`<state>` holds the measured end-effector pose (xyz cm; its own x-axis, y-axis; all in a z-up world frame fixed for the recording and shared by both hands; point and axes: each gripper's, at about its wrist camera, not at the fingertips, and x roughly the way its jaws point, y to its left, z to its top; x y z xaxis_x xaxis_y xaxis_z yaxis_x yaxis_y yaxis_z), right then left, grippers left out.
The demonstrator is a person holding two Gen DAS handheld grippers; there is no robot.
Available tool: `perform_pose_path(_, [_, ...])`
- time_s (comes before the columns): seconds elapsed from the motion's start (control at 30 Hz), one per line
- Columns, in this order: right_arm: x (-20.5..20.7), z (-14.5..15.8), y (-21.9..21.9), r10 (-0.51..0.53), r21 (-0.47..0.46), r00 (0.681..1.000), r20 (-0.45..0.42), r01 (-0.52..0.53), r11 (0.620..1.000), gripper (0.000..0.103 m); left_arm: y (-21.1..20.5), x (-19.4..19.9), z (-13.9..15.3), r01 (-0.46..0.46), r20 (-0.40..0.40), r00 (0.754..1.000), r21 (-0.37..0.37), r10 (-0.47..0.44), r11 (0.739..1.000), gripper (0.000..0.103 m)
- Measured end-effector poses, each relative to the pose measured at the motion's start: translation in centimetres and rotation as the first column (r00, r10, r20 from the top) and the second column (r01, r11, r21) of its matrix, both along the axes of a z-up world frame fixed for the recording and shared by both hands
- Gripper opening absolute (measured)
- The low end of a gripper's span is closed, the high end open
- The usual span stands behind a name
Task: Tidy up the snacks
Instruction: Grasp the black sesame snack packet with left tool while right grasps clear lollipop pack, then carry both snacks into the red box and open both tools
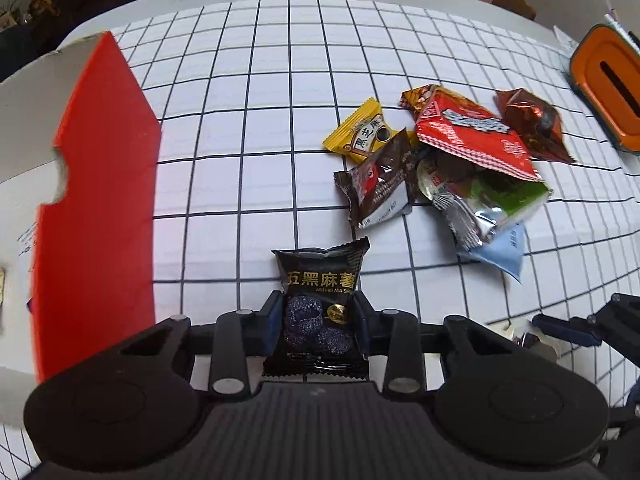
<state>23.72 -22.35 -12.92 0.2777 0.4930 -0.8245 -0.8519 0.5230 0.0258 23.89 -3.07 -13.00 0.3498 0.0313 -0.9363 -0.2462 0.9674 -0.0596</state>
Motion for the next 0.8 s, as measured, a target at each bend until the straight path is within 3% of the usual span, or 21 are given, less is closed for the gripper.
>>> perform_pose_path(0.43, [-2.3,5.7,-0.7,-0.159,0.111,0.987,-0.008,0.159,0.981,0.040,0.4,-4.8,4.8,0.009,0.094,0.996,-0.003,-0.009,1.000,0.035])
perform_pose_path(0.8, [-3.5,10.4,3.3,-0.165,0.179,0.986,-0.006,0.164,0.970,0.040,3.1,-7.7,9.5,0.002,0.181,0.983,0.032,-0.008,0.999,0.035])
